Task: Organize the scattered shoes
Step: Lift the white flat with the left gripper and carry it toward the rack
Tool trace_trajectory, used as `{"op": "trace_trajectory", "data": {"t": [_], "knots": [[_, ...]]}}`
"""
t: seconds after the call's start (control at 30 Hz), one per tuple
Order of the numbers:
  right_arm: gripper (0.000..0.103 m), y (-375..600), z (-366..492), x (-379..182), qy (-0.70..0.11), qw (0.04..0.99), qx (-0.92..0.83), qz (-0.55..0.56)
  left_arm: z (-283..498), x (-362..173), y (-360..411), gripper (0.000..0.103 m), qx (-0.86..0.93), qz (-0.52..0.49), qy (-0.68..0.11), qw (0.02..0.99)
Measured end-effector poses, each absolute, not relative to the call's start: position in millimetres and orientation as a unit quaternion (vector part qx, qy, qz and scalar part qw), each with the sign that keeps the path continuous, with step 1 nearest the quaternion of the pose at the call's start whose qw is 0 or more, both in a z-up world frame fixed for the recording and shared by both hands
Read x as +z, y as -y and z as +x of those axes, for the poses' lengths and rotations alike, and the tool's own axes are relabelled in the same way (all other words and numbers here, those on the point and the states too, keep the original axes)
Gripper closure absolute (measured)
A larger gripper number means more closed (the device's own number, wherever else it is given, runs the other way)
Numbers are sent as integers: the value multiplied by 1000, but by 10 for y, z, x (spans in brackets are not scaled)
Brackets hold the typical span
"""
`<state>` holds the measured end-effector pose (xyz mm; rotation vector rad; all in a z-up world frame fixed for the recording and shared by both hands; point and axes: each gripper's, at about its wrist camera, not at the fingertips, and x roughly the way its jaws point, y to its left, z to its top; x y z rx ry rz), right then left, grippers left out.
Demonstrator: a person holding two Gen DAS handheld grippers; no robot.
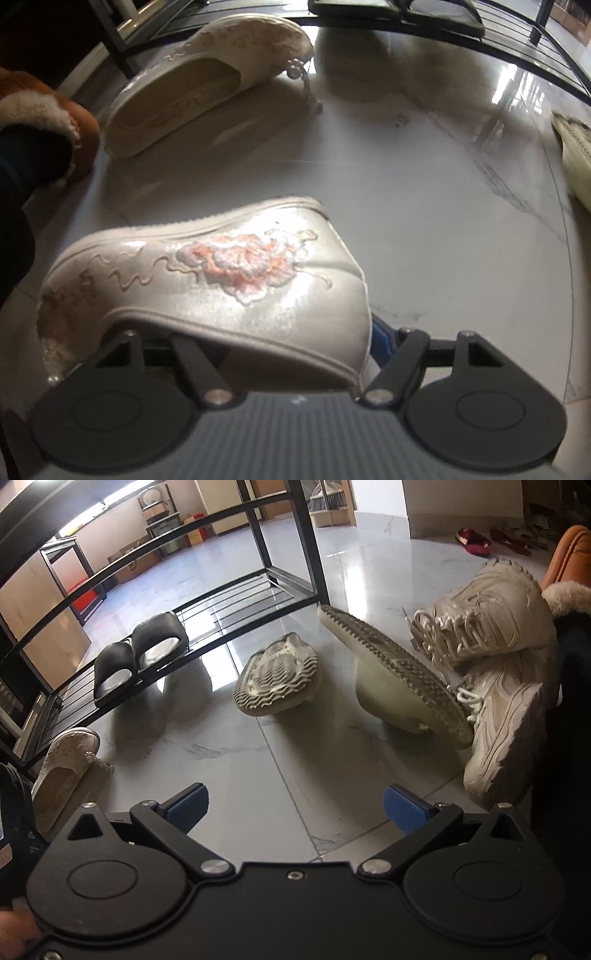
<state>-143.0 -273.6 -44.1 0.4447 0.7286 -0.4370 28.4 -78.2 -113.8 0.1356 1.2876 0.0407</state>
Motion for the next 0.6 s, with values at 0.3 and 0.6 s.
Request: {"op": "trace_trajectory", "data": {"t": [0.3,0.6], "knots": [[0,2747,-1431,-455,-355,883,-214,218,237,-892,926,91,-33,85,-555,827],[0,2796,-1448,-484,-355,880,-218,228,305,-806,777,92,-34,48,-555,830]]}}
